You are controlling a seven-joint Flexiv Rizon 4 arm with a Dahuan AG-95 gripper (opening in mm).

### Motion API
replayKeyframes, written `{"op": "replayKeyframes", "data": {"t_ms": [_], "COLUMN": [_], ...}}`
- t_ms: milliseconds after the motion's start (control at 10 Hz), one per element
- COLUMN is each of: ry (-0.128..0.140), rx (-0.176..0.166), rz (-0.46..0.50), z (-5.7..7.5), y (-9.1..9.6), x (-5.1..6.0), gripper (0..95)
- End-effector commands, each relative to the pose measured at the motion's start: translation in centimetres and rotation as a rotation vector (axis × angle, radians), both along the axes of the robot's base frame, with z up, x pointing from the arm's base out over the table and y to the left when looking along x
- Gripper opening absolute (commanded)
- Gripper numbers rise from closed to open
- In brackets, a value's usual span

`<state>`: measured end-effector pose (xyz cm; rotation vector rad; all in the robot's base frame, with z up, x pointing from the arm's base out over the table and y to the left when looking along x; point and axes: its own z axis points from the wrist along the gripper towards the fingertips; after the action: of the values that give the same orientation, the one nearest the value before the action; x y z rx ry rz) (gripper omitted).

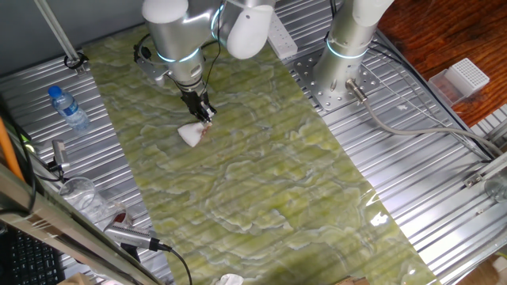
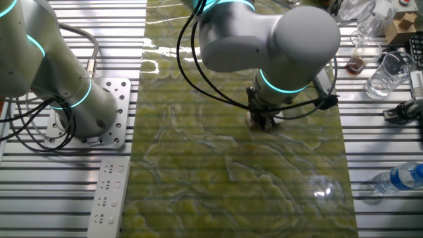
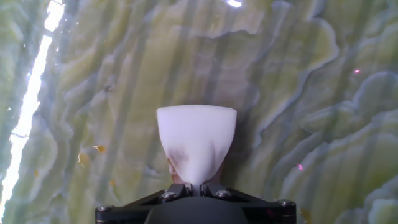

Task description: Clean the tabletop with a sponge

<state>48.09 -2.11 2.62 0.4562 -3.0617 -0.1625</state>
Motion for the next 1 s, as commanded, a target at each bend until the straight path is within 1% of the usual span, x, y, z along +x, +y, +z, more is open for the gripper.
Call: {"op": "replayKeyframes", "data": {"t_ms": [100,800,1000], "ry": [0.007,0.011,0.011], "rx": [-0.004,-0.015,-0.016], "rz": [-0.015,-0.072,-0.069], "z": [0.2,0.3,0.3], "y": [0.4,2.0,2.0], "x": [-0.1,0.1,0.1], "gripper": [0.0,0.0,38.0]}}
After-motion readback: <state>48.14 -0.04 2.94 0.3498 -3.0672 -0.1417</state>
